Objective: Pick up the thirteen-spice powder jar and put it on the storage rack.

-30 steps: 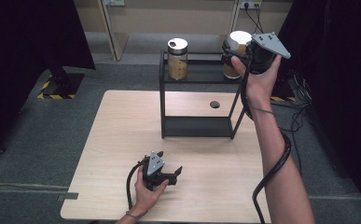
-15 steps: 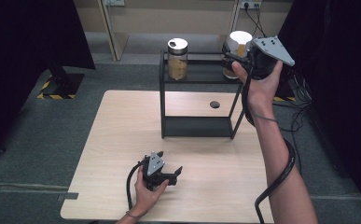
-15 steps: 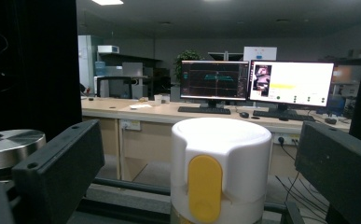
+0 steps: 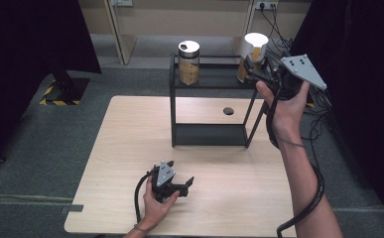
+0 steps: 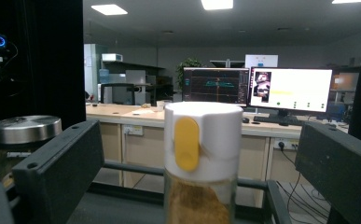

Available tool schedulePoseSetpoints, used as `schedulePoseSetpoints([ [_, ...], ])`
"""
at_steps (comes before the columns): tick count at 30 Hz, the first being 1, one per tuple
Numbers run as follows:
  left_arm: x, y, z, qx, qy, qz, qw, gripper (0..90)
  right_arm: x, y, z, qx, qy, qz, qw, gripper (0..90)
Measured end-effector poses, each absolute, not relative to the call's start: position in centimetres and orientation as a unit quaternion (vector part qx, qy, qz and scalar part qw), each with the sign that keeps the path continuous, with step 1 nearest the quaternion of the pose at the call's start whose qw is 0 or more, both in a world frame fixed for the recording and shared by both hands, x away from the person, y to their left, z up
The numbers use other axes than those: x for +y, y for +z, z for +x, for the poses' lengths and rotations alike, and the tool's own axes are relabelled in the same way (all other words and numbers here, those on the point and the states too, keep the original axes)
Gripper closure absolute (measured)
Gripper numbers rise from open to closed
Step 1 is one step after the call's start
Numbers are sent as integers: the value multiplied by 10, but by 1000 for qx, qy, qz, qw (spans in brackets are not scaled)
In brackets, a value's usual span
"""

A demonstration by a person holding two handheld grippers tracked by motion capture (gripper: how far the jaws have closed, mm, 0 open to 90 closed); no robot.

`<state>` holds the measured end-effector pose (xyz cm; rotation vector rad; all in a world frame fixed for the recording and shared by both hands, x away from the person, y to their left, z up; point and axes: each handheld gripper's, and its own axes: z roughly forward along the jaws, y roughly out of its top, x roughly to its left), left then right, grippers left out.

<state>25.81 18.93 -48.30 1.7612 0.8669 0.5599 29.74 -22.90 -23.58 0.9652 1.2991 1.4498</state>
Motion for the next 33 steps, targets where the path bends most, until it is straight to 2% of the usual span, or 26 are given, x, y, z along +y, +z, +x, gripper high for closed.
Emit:
schedulePoseSetpoints([
  [23, 189, -483, 258, 365, 234, 734, 523, 44, -264, -282, 238, 518, 610, 369, 472, 16],
  [33, 189, -483, 257, 364, 234, 734, 523, 44, -274, -316, 219, 524, 603, 378, 467, 17],
])
